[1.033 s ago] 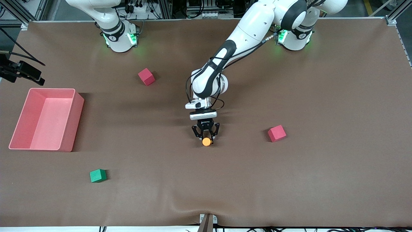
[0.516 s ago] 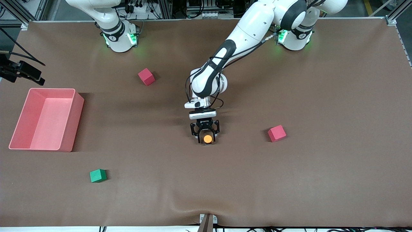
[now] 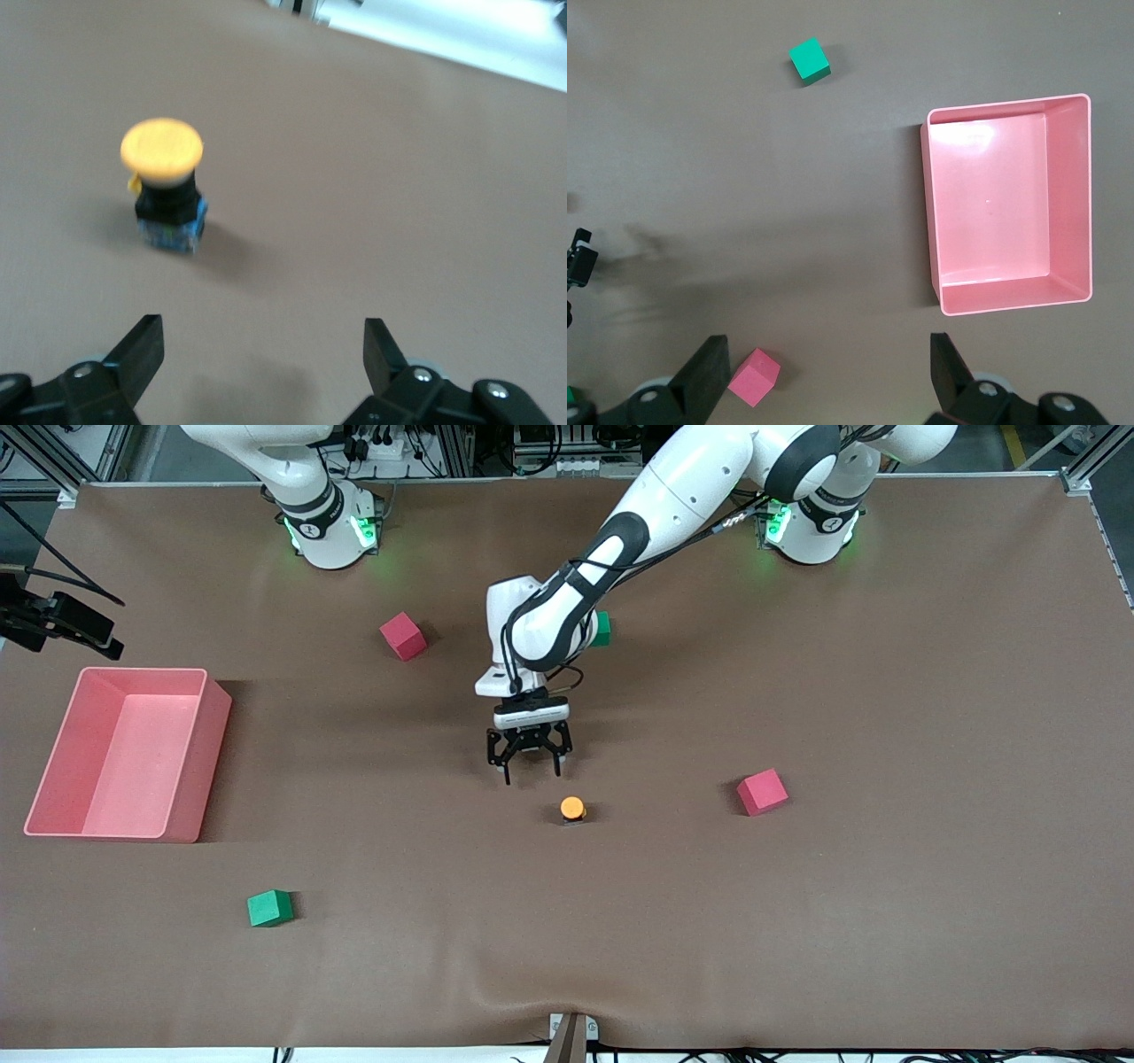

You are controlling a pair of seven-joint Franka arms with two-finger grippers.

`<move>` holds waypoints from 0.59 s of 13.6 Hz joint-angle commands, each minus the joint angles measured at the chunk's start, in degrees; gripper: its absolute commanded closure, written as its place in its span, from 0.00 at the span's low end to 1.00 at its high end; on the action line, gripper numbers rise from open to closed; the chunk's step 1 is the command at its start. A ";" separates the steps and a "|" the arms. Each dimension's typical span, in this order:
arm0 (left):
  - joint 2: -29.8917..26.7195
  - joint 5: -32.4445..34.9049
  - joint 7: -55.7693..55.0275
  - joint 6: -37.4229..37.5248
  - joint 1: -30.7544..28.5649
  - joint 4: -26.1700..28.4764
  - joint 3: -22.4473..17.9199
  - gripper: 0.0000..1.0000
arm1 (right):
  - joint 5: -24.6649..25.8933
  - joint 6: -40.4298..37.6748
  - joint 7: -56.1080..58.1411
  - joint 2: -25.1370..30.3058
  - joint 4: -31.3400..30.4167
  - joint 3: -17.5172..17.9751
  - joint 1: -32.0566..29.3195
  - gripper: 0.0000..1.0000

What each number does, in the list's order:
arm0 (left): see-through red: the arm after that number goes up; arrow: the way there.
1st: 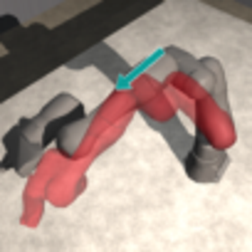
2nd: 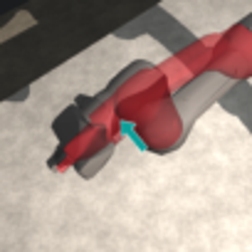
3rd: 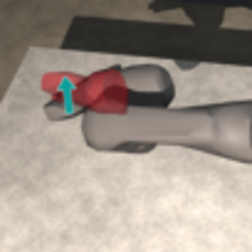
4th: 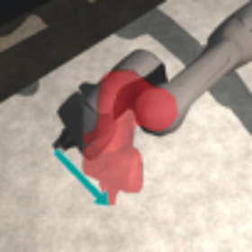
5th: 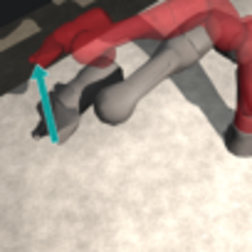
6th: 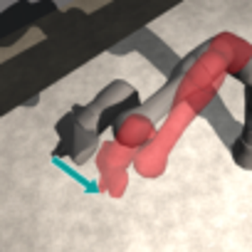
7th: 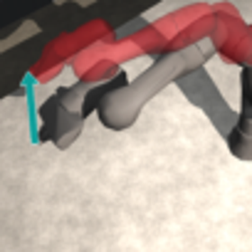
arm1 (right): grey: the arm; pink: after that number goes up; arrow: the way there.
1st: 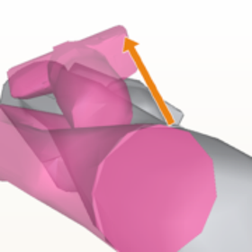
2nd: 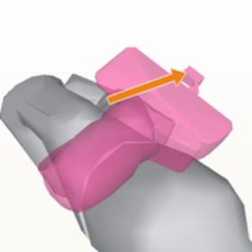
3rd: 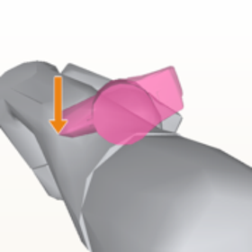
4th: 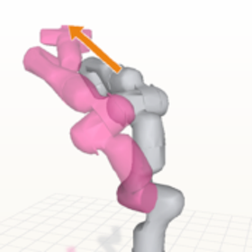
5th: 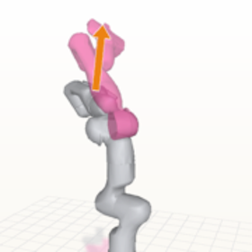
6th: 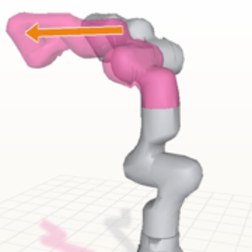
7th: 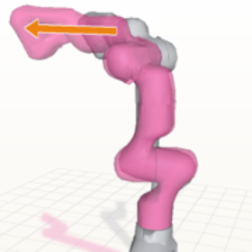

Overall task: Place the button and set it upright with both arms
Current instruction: 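Open the left gripper and lift it off the button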

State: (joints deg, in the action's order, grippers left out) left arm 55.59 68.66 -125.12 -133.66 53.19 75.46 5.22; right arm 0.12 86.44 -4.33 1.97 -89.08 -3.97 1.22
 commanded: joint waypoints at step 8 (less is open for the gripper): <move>-21.45 -49.53 39.38 15.34 -7.29 -0.23 1.29 0.00 | -0.91 -0.74 0.47 0.23 0.40 0.11 -0.43 0.00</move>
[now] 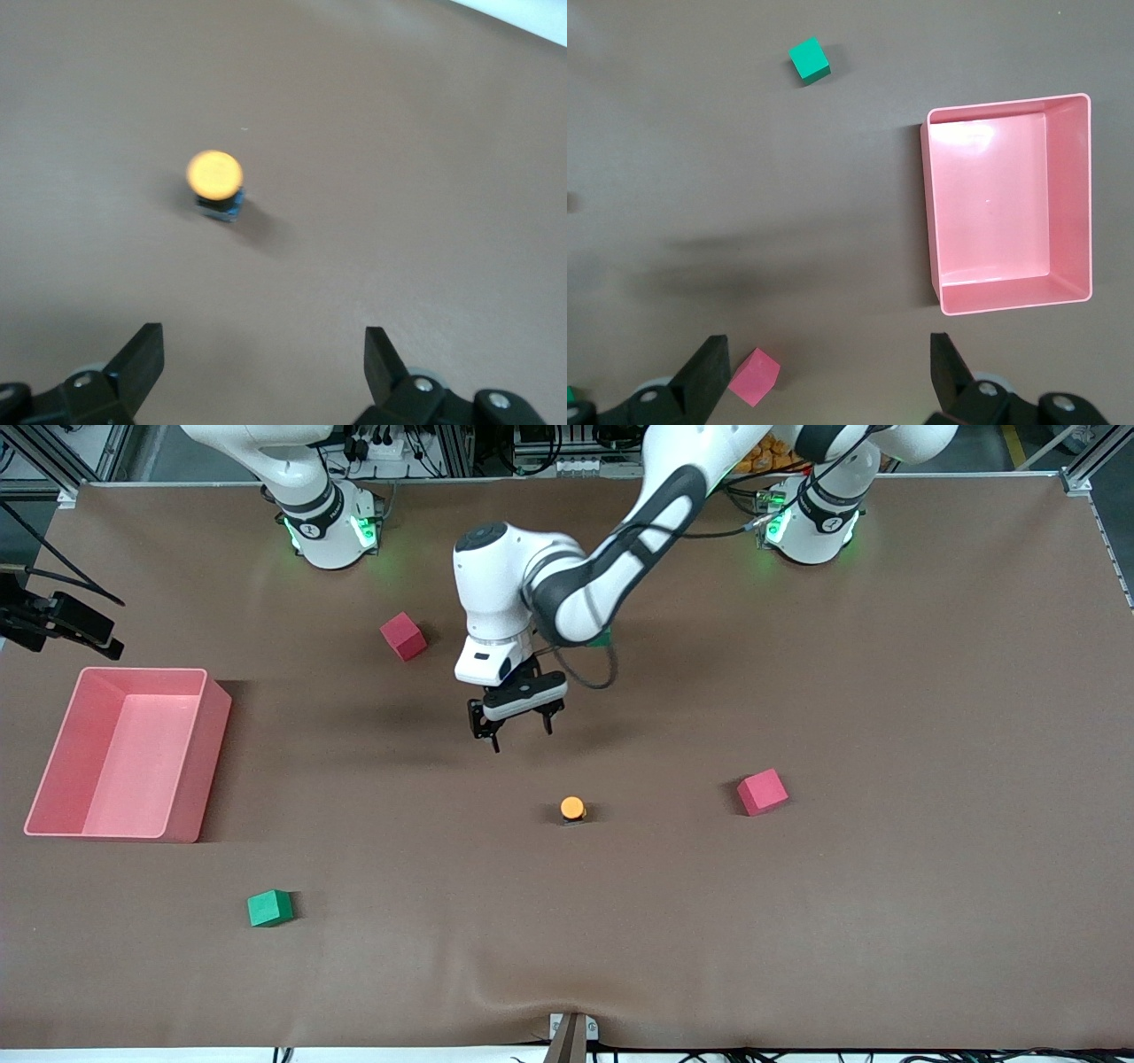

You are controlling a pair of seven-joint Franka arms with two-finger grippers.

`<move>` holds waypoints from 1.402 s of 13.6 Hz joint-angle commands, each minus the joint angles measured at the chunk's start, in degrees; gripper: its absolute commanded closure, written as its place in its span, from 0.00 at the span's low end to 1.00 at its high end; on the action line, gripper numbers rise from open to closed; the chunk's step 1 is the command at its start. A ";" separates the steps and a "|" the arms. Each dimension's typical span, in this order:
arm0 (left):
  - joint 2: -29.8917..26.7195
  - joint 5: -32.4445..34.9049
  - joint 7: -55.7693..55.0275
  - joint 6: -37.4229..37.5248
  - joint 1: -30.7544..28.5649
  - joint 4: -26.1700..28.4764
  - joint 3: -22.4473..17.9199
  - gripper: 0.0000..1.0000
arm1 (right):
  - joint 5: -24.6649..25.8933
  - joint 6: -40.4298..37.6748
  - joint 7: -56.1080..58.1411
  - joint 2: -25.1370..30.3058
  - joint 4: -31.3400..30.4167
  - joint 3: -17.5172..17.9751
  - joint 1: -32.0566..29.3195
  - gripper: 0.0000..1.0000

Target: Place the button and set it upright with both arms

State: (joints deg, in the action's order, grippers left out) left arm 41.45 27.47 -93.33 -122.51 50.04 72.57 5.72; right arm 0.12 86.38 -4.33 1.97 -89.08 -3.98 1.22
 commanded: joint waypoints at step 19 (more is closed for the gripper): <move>-40.47 -28.17 80.46 36.20 -42.29 10.90 0.96 0.00 | -0.91 -0.86 0.55 0.23 0.49 0.03 -0.52 0.00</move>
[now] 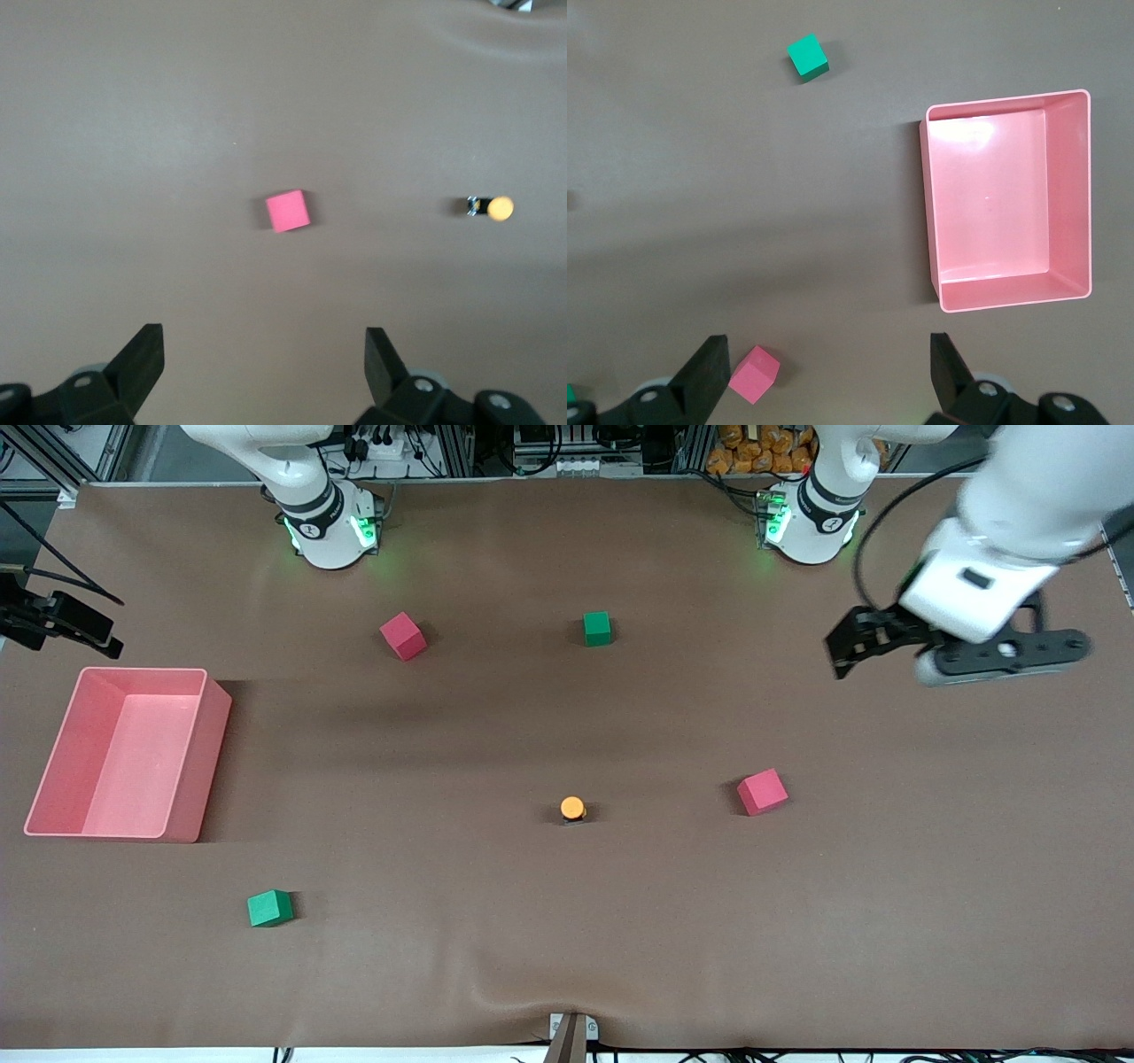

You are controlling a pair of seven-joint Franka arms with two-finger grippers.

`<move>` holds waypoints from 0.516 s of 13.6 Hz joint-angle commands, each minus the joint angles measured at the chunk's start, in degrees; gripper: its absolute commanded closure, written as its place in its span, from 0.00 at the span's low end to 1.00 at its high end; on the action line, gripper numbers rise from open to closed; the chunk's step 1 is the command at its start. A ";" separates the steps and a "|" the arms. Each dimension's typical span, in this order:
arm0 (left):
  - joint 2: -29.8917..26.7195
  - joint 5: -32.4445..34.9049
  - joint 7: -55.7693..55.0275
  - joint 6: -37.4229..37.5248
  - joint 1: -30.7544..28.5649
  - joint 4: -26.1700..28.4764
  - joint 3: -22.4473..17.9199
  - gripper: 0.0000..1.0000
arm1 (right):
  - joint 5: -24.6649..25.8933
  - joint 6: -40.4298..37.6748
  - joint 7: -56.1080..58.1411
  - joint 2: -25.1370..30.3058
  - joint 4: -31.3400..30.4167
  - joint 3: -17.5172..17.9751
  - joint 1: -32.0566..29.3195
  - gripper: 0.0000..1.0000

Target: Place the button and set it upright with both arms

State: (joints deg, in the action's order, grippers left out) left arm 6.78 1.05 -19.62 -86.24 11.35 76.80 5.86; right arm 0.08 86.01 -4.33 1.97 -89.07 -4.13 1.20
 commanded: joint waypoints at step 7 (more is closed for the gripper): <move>-12.49 -1.32 12.68 2.30 -11.35 13.03 2.58 0.00 | -0.87 -0.58 0.55 0.23 0.47 0.26 -0.50 0.00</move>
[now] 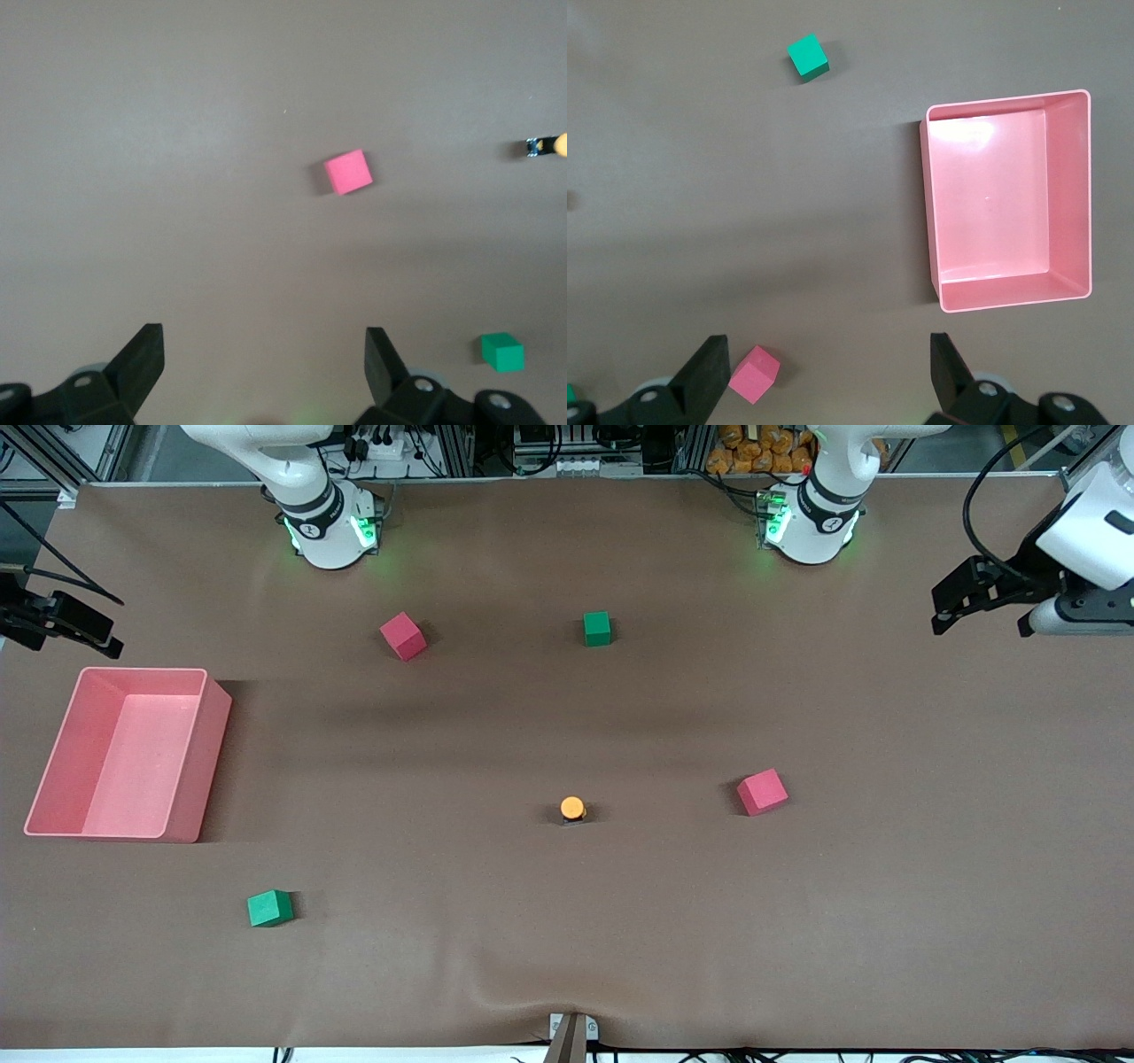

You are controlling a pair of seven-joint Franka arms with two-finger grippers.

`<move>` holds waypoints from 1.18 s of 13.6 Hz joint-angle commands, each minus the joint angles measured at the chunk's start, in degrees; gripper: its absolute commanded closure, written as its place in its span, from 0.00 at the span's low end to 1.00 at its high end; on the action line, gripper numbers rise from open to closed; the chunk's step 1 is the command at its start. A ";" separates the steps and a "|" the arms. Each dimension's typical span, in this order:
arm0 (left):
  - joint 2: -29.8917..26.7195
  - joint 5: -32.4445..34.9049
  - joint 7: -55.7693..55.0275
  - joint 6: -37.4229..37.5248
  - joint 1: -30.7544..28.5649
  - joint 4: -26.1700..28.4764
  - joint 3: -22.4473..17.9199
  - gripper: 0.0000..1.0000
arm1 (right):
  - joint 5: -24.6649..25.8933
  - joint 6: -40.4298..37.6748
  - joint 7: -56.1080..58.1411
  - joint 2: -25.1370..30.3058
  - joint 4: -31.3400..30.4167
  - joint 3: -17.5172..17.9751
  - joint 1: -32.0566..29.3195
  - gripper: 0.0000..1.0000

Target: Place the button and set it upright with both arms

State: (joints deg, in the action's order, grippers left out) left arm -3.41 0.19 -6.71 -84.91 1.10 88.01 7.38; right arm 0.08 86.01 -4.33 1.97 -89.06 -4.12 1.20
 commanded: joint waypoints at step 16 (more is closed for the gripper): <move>-3.79 0.34 0.12 1.58 -1.45 1.90 -3.69 0.00 | -0.87 -0.58 0.55 0.23 0.46 0.17 -0.50 0.00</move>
State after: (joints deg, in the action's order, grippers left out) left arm -6.53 0.20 -6.70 -83.96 -0.92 90.00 4.13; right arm 0.07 86.01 -4.33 1.97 -89.06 -4.14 1.20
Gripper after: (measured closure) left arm 0.000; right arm 0.000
